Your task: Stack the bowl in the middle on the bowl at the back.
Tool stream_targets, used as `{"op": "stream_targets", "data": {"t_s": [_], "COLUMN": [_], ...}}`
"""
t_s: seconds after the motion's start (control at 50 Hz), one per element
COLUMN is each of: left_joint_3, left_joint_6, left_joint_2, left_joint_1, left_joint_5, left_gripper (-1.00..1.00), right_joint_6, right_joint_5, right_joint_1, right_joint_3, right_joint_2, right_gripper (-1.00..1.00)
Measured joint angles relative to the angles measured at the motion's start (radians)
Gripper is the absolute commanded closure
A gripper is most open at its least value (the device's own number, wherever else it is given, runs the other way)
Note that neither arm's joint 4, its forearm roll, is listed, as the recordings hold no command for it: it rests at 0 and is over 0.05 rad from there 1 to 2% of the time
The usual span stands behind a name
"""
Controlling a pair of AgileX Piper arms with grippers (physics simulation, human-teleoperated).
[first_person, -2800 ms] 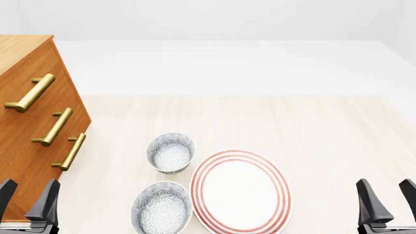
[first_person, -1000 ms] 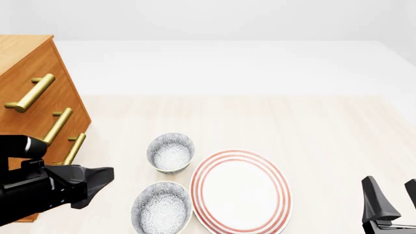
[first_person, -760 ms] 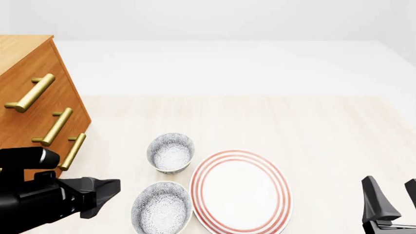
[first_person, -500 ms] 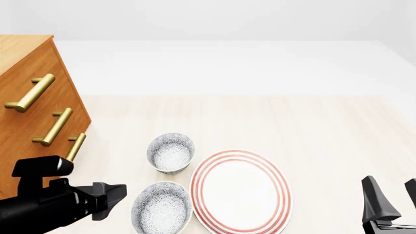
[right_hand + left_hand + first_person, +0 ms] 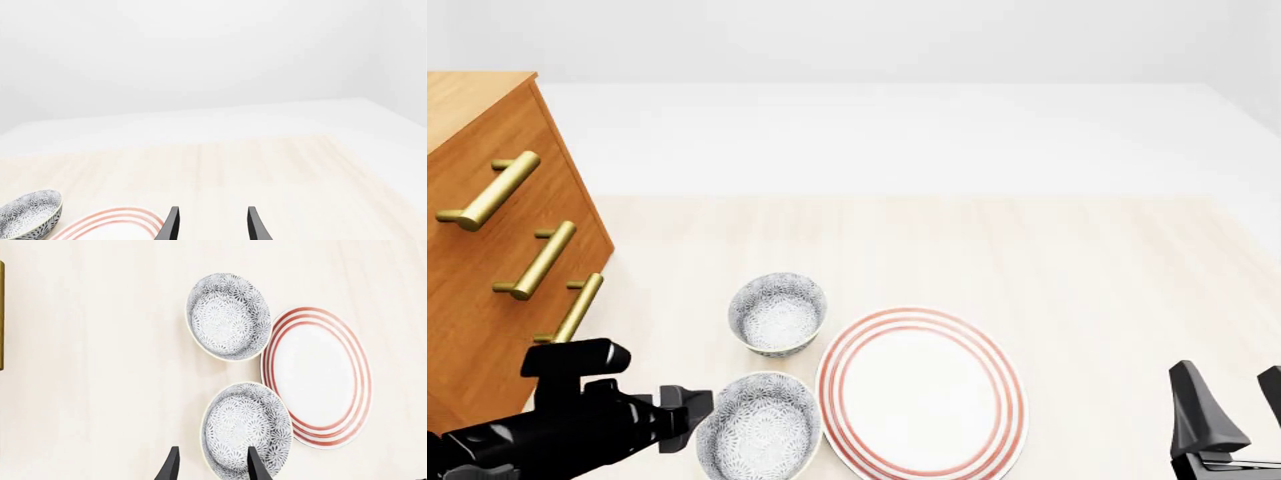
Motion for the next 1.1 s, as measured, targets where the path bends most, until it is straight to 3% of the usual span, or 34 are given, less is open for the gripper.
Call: {"op": "stream_targets", "data": {"t_s": [0.58,0.9,0.92,1.1], "left_joint_3": [0.091,0.12,0.121,0.123], "left_joint_6": [0.014,0.008,0.007,0.01], "left_joint_2": [0.267,0.349,0.352,0.358], "left_joint_1": [0.008,-0.011,-0.012,-0.017], "left_joint_5": [-0.306,-0.402,-0.405,-0.418], "left_gripper": [-1.0,-1.0,1.0,1.0], "right_joint_6": [-0.001,-0.002,-0.002,-0.002], "right_joint_5": [-0.001,-0.001,-0.001,-0.001], "right_joint_1": [0.003,0.004,0.004,0.005], "right_joint_3": [-0.001,-0.001,-0.001,-0.001], "right_joint_2": [0.0,0.0,0.0,0.0], "right_gripper": [-1.0,-1.0,-1.0,-1.0]}}
